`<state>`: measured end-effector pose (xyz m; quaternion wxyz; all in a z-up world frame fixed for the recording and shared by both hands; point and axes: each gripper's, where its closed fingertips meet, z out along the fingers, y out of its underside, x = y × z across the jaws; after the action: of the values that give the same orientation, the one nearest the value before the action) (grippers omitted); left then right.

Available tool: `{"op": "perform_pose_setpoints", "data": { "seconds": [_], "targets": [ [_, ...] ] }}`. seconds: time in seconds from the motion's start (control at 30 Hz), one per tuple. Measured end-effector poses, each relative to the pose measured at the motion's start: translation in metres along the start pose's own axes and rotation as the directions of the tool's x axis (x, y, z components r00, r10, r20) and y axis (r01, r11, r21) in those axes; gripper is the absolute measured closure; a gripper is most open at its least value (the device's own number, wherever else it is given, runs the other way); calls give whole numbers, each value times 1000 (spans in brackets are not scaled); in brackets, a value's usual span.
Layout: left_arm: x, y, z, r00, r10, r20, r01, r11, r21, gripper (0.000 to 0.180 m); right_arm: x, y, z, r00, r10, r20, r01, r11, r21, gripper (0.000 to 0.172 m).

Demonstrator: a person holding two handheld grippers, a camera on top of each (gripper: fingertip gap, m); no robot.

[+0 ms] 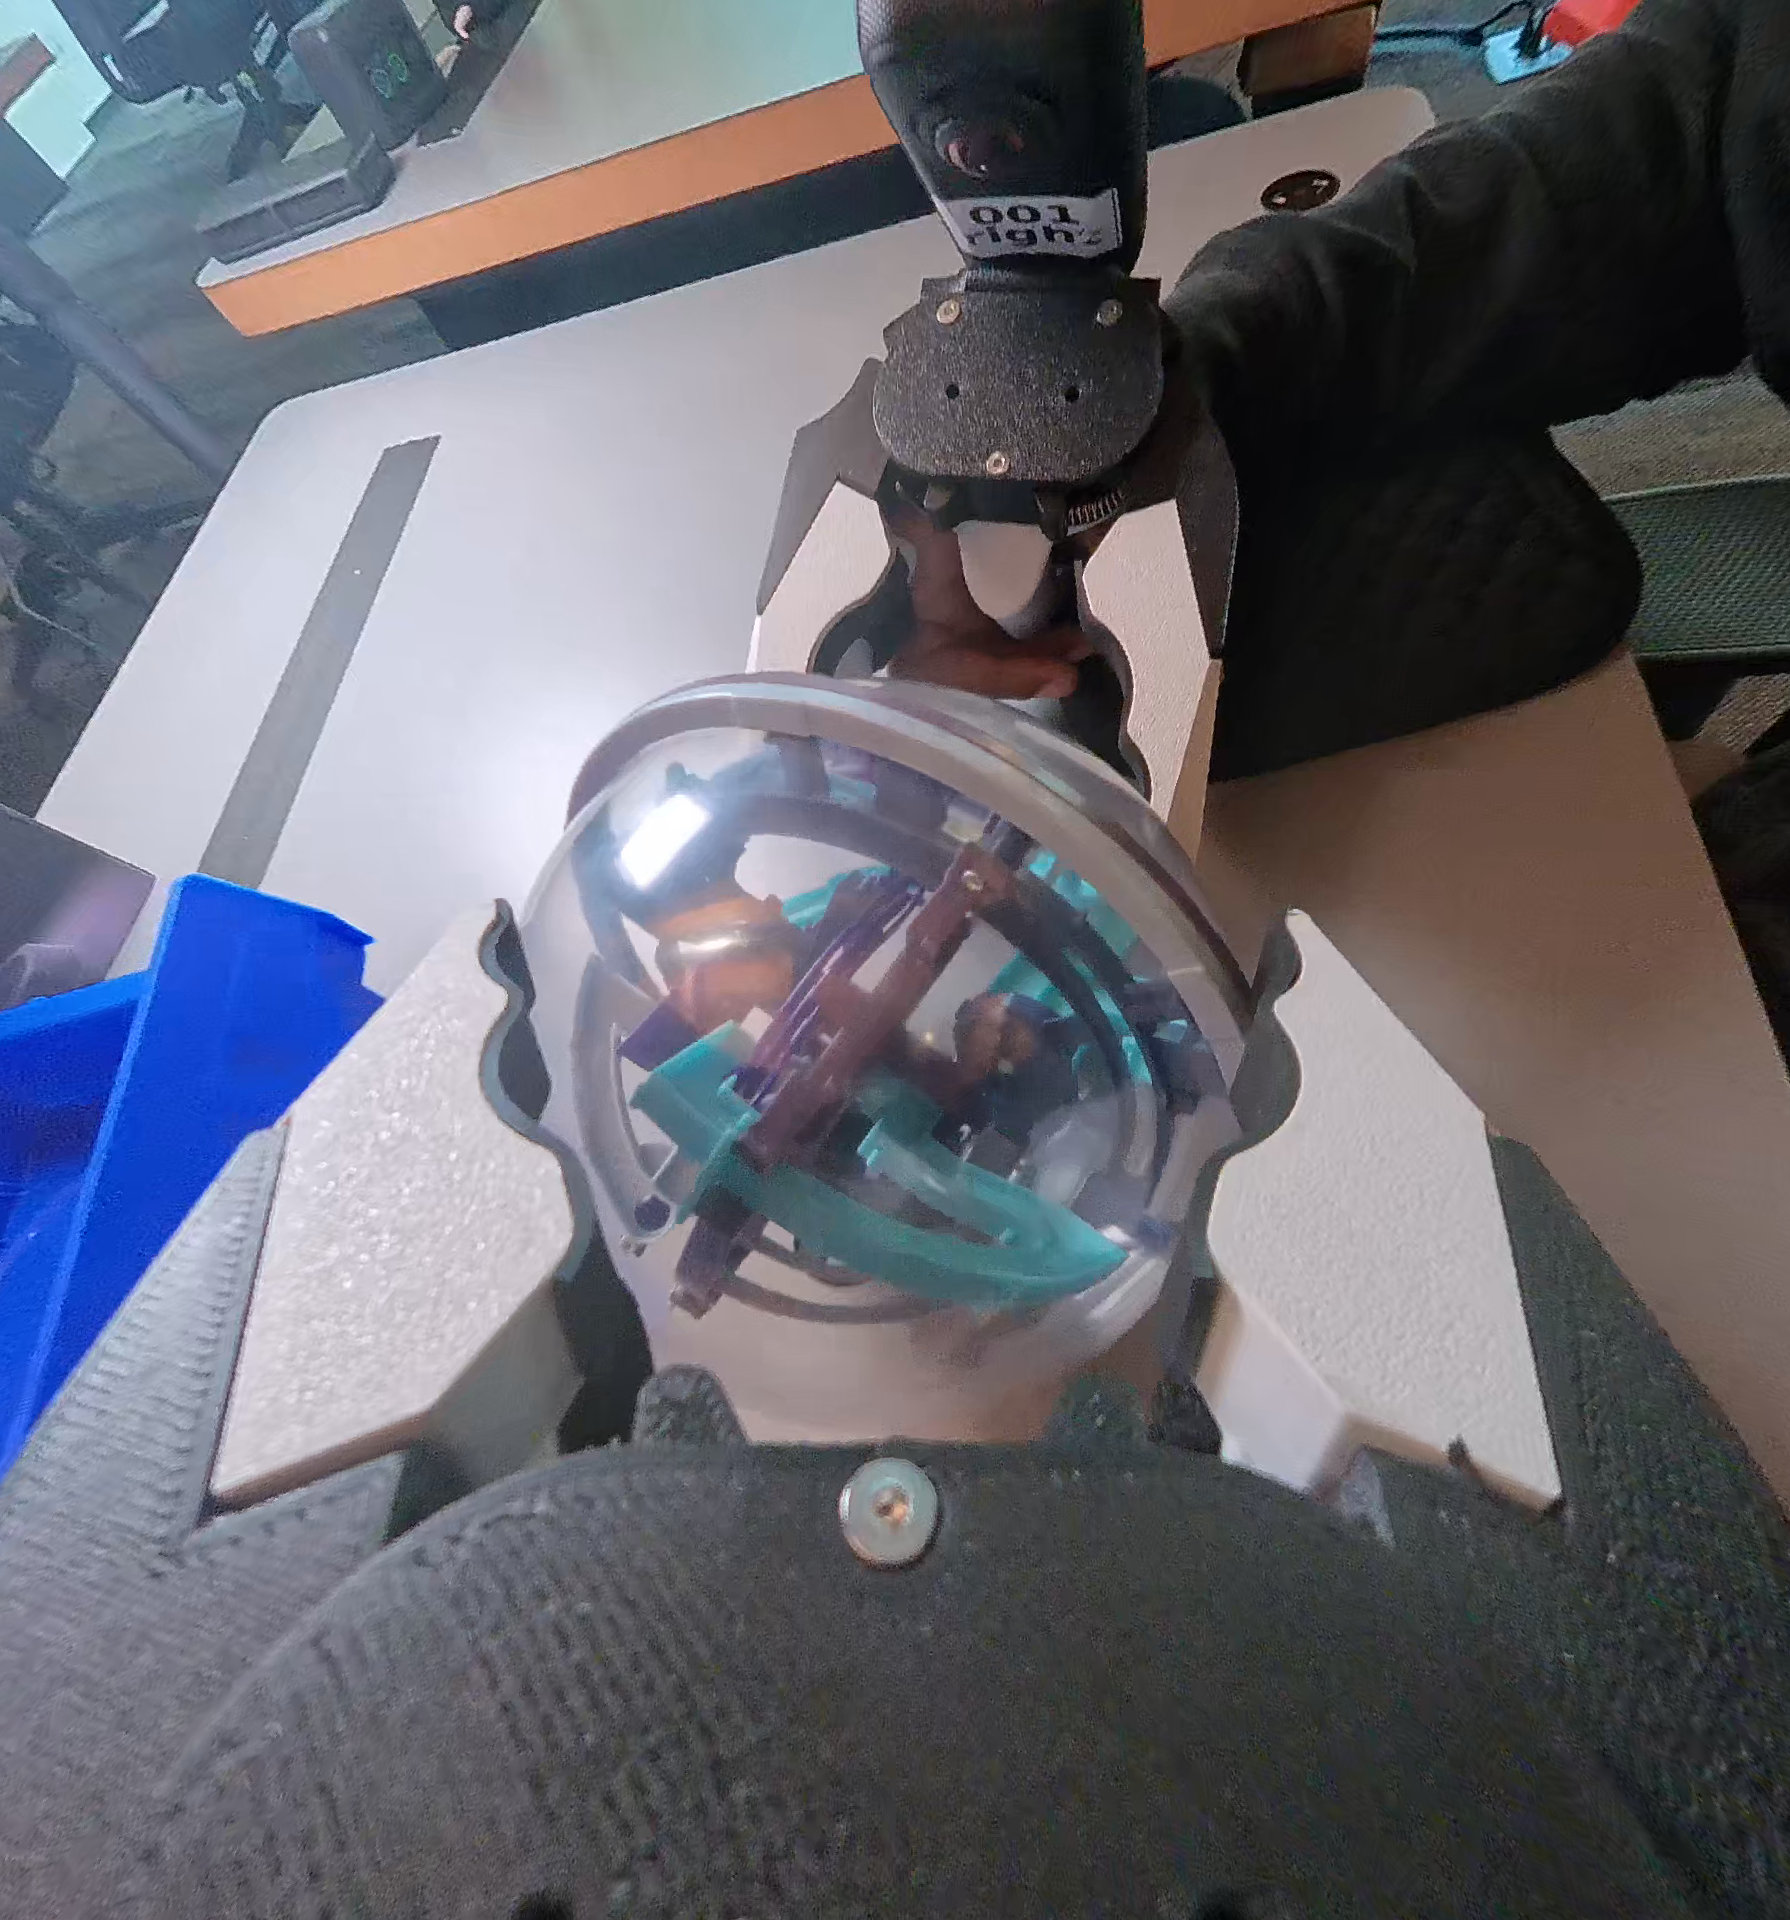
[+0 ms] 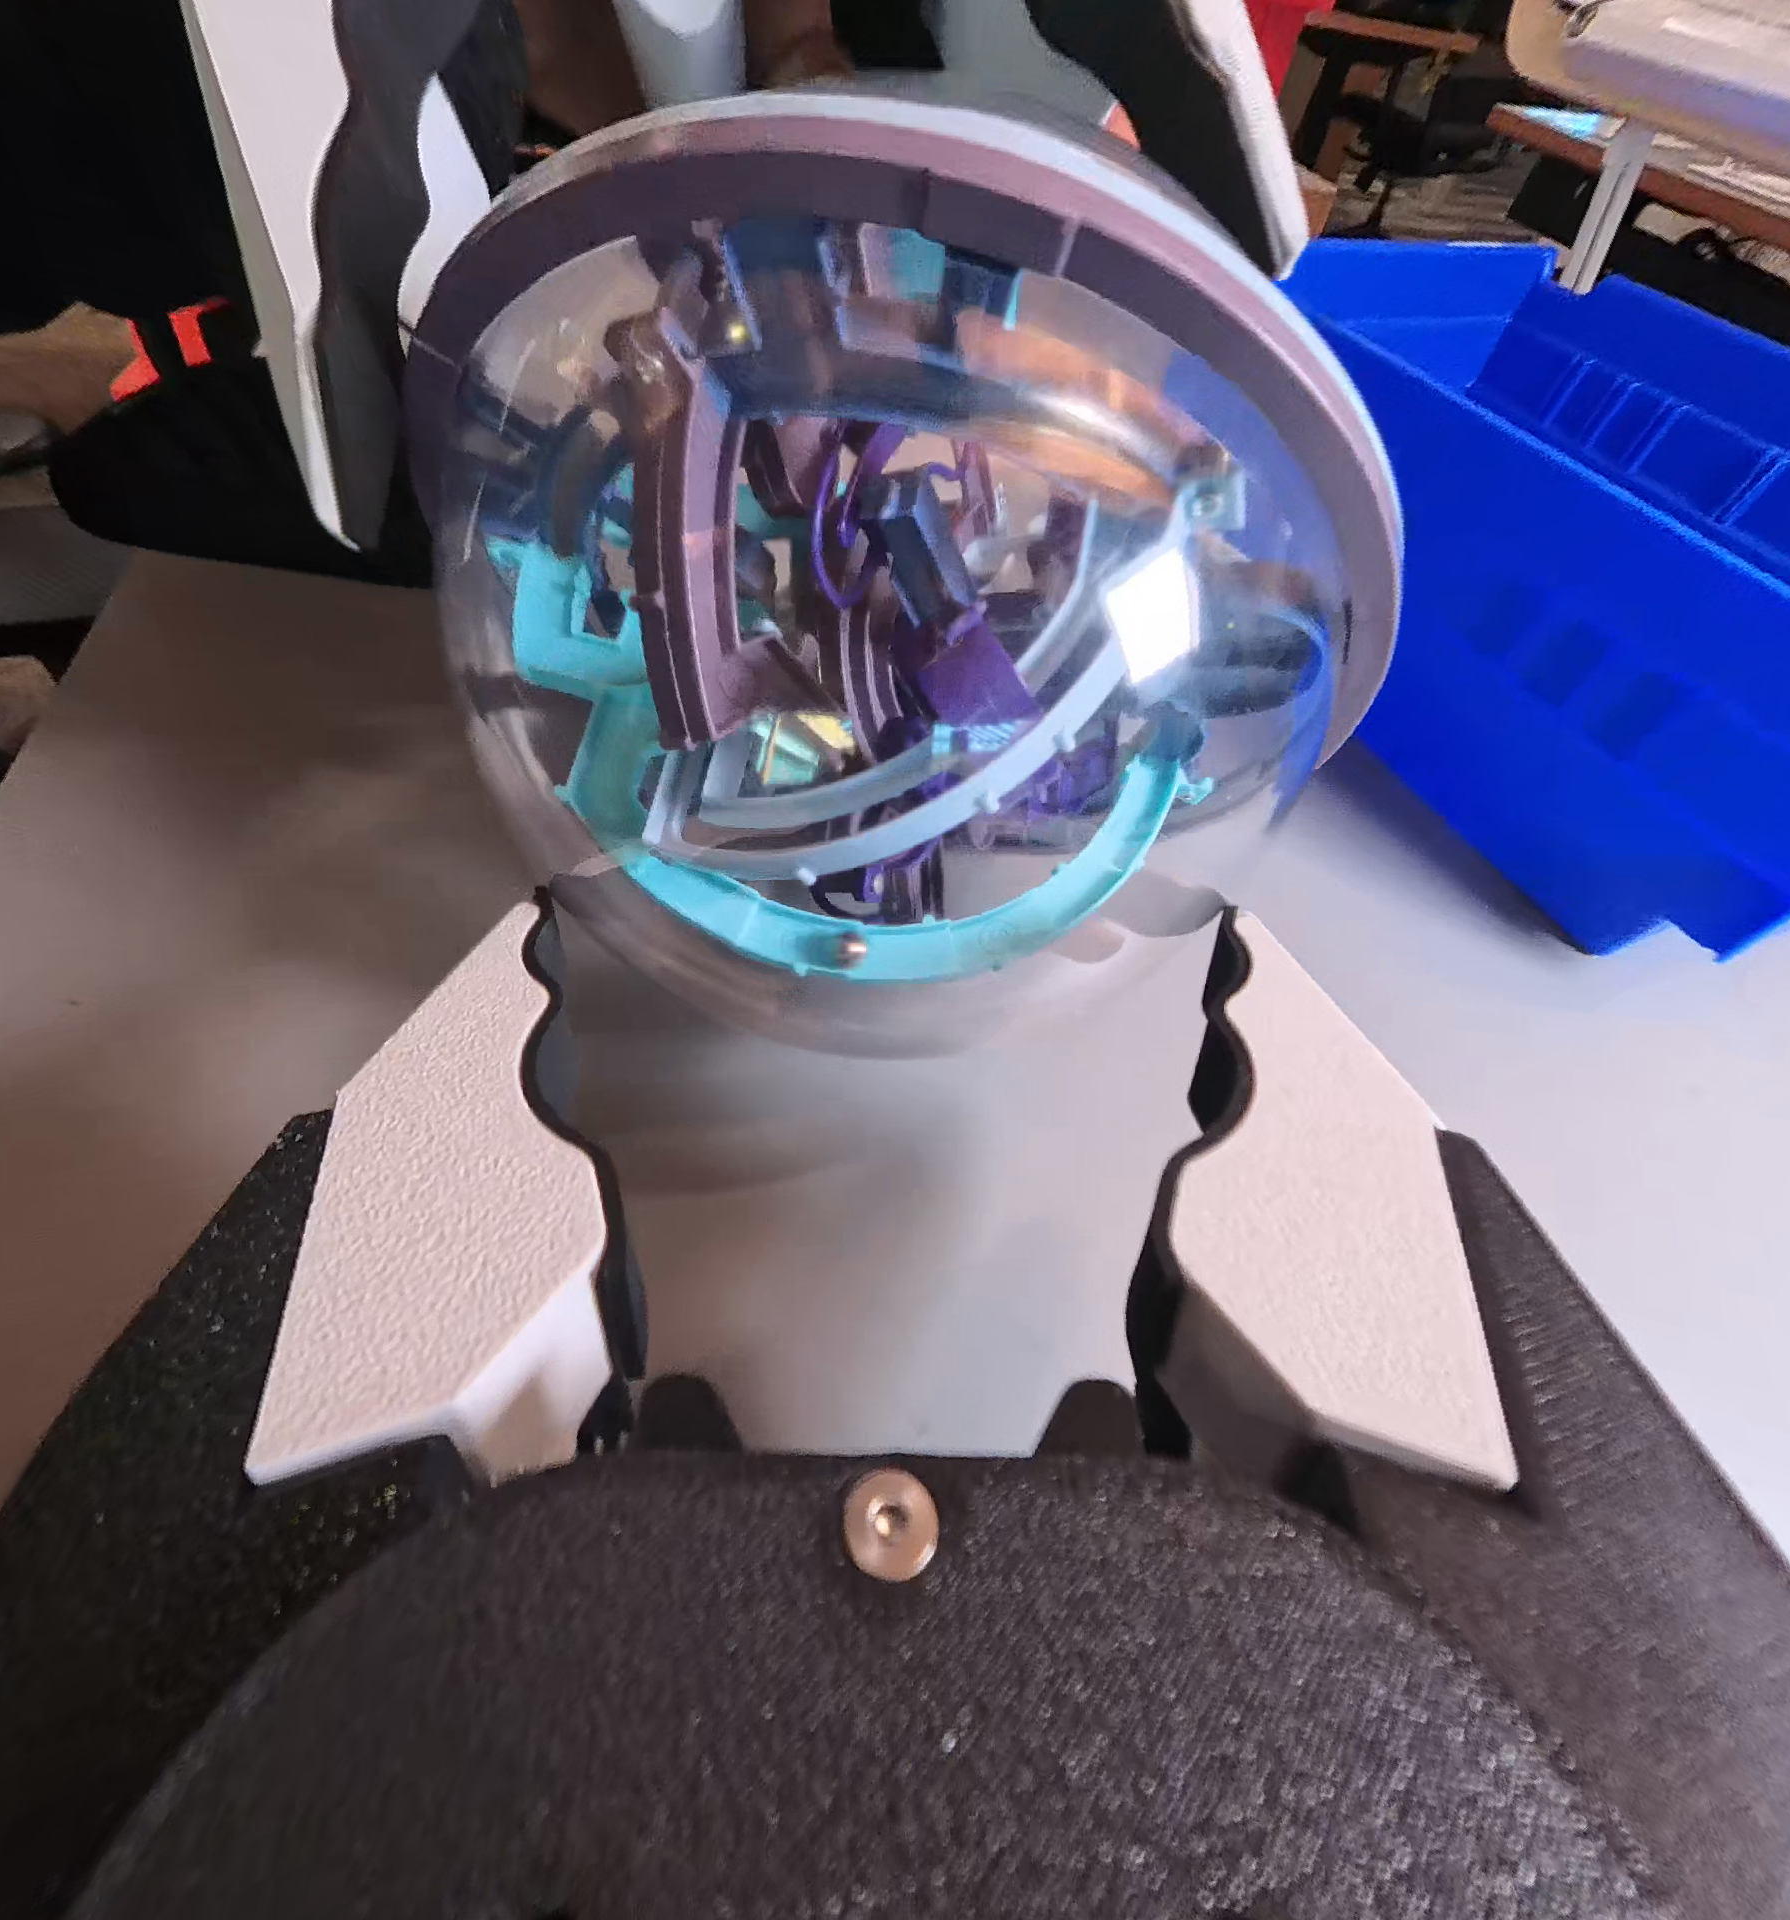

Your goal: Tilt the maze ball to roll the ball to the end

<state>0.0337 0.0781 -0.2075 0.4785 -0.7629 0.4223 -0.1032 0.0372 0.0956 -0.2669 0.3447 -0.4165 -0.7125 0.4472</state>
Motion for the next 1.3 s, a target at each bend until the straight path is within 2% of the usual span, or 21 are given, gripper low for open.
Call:
{"op": "perform_pose_setpoints", "data": {
  "seconds": [0.23, 0.37, 0.67, 0.83, 0.93, 1.0, 1.07, 1.13, 1.2, 1.3],
  "targets": [
    [-6, 1, -13, 989, -110, -98, 121, 986, 119, 47, -6, -6, 5, 1000, 13, 15, -13, 1000, 10, 57],
    [-10, 3, -22, 983, -128, -132, 151, 972, 181, 48, -8, -12, 6, 1000, 9, 11, -9, 1000, 28, 56],
    [-31, 15, -44, 948, -226, -224, 284, 918, 278, 53, -8, -28, 10, 998, 51, 26, -53, 995, 89, 54],
    [-48, 26, -52, 865, -348, -361, 462, 833, 304, 55, -7, -31, 18, 999, 35, -10, -34, 996, 78, 54],
    [-52, 35, -58, 804, -374, -462, 538, 788, 298, 56, -11, -35, 19, 999, 40, 23, -42, 995, 92, 57],
    [-53, 42, -61, 751, -386, -536, 588, 761, 276, 61, -13, -37, 16, 996, 38, 81, -46, 995, 91, 63],
    [-54, 46, -64, 695, -380, -610, 634, 724, 271, 66, -10, -45, 8, 987, 39, 154, -59, 990, 125, 80],
    [-58, 43, -70, 629, -359, -689, 691, 665, 284, 82, 5, -54, 0, 980, 58, 192, -91, 981, 170, 97],
    [-59, 41, -67, 595, -346, -726, 713, 644, 277, 81, 33, -55, -3, 976, 101, 193, -136, 975, 177, 96],
    [-61, 35, -63, 576, -333, -747, 723, 633, 276, 86, 56, -47, 2, 924, 237, 301, -285, 950, 125, 92]
  ]
}}
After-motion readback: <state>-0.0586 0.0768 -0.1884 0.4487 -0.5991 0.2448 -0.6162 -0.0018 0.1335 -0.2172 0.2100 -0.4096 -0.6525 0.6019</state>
